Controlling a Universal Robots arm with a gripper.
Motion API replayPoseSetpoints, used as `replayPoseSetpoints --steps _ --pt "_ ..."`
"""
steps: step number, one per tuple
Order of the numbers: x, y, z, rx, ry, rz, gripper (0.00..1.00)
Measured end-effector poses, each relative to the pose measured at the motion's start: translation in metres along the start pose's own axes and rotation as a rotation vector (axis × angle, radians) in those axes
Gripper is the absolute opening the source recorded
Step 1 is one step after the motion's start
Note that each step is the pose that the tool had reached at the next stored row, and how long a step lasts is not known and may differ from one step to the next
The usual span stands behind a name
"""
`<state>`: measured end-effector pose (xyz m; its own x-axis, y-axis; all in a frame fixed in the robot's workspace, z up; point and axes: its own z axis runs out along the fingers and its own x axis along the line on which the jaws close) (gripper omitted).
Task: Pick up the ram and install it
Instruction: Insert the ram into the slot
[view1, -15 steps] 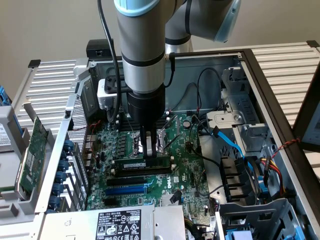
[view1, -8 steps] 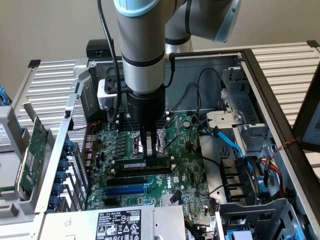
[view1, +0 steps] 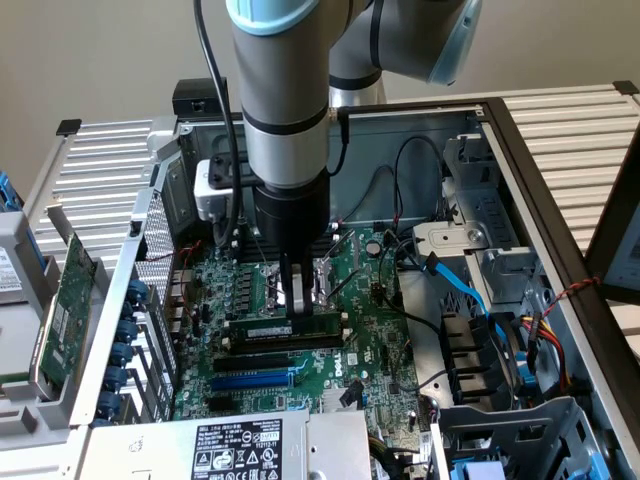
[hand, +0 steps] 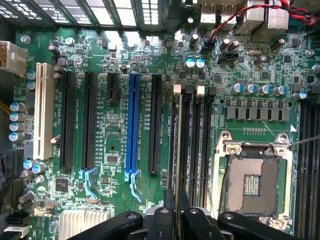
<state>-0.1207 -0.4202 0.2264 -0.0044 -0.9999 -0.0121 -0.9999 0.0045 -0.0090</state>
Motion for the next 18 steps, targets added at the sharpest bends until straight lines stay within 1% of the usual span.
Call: replayPoseSetpoints --steps 15,17,18 --pt "0.0001 0.0007 0.0037 0.002 0.0002 0.0 0.14" --pt "0.0001 0.0007 0.0038 0.0022 0.0001 0.0 0.16" --pt "0.0001 0.0007 0.0038 0.0022 0.0001 0.0 0.22"
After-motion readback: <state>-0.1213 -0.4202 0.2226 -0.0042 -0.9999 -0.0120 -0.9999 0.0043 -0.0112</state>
